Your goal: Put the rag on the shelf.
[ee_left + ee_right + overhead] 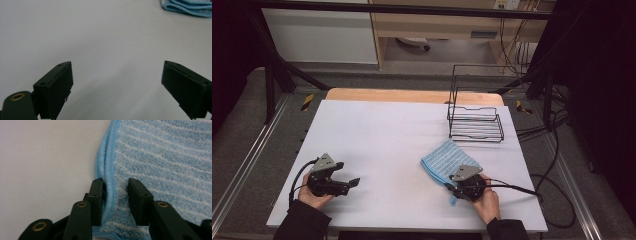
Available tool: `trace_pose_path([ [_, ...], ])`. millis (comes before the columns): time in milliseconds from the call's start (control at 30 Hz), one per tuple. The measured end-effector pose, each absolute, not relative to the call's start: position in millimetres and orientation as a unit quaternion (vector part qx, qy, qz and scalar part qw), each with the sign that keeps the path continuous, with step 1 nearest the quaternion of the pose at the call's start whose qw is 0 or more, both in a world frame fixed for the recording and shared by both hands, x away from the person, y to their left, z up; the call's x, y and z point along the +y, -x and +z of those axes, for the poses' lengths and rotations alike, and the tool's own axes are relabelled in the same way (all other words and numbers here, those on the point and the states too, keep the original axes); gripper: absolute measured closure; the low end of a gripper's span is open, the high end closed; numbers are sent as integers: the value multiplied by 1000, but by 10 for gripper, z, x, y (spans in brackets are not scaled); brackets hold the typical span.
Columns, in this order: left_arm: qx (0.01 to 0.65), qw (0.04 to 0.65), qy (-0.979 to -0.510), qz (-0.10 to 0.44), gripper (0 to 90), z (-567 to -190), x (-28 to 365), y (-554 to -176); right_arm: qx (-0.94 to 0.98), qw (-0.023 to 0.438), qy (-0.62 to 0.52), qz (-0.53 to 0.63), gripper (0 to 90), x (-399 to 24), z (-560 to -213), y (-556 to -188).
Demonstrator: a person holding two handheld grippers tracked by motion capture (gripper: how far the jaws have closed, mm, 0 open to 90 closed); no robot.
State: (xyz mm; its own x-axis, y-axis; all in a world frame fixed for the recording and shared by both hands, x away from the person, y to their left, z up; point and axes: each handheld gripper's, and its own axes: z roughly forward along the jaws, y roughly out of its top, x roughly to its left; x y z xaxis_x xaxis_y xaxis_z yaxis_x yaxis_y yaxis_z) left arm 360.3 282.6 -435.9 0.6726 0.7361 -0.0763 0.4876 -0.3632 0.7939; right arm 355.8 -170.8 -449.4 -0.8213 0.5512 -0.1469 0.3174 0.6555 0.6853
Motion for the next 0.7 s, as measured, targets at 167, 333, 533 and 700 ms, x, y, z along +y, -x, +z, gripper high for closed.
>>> trace_pose_path([
  [167, 377, 421, -812, 148, 103, -4359, 2831, -3604, 892, 177, -248, 333, 737, -1718, -4482, -3584],
  [333, 377, 421, -812, 148, 103, -4357, 2832, -3604, 886, 165, -274, 336, 787, -1724, -4454, -3616],
  [533, 377, 421, -812, 148, 104, -4358, 2835, -3607, 877, 152, -294, 349, 797, -1739, -4401, -3629],
  [700, 377, 421, -812, 148, 104, -4358, 2835, -3608, 867, 135, -309, 367, 797, -1746, -4346, -3620],
])
